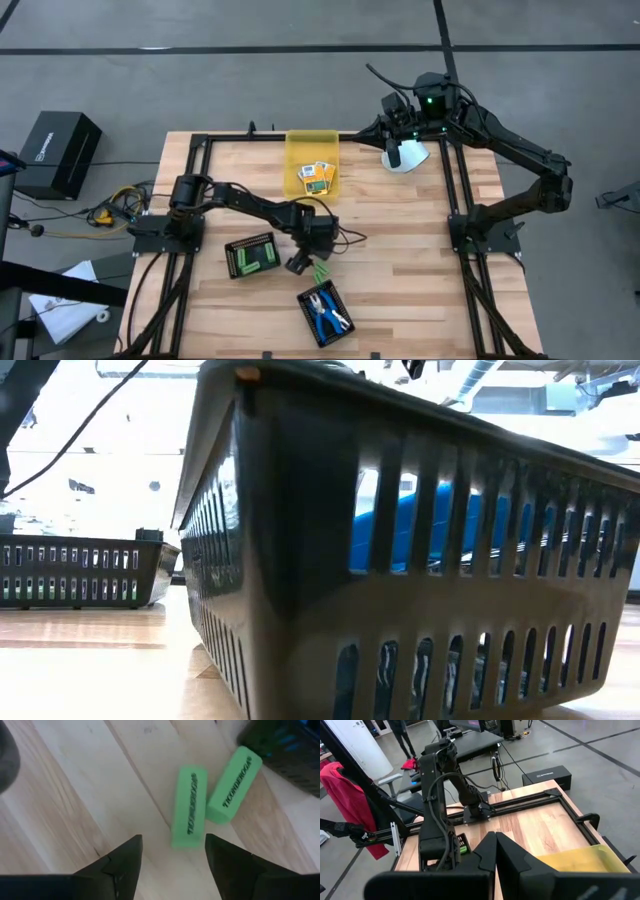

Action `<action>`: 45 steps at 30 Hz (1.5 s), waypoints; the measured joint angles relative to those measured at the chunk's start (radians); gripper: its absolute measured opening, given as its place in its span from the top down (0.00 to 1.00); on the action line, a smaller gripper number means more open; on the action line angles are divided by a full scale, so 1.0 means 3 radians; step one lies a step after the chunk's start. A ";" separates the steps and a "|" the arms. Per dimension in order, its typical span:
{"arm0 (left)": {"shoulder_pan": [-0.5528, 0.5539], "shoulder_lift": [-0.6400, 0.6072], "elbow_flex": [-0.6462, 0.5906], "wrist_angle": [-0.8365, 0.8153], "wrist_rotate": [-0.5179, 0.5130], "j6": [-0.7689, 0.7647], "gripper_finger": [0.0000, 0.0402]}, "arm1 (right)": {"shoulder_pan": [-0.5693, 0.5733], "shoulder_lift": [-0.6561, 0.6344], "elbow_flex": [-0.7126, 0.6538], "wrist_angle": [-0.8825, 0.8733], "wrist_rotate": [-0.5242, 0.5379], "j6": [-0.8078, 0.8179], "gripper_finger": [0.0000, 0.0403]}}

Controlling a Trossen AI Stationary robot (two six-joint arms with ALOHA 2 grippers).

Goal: Pick & Place School Supplies
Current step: Put the green eraser into the left black bin

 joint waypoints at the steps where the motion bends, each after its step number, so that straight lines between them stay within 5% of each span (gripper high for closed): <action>1: 0.0001 0.0004 0.0000 0.0033 0.0000 -0.0001 0.47 | 0.0000 0.0000 0.0000 0.0001 0.0000 -0.0001 1.00; 18: -0.0176 0.0021 0.0001 0.0174 0.0057 -0.0095 0.49 | -0.0001 0.0000 0.0000 0.0000 -0.0001 -0.0038 1.00; 45: 0.0085 0.0130 0.0003 0.0085 0.0107 -0.0126 0.53 | 0.0000 0.0000 0.0000 -0.0003 -0.0015 -0.0062 1.00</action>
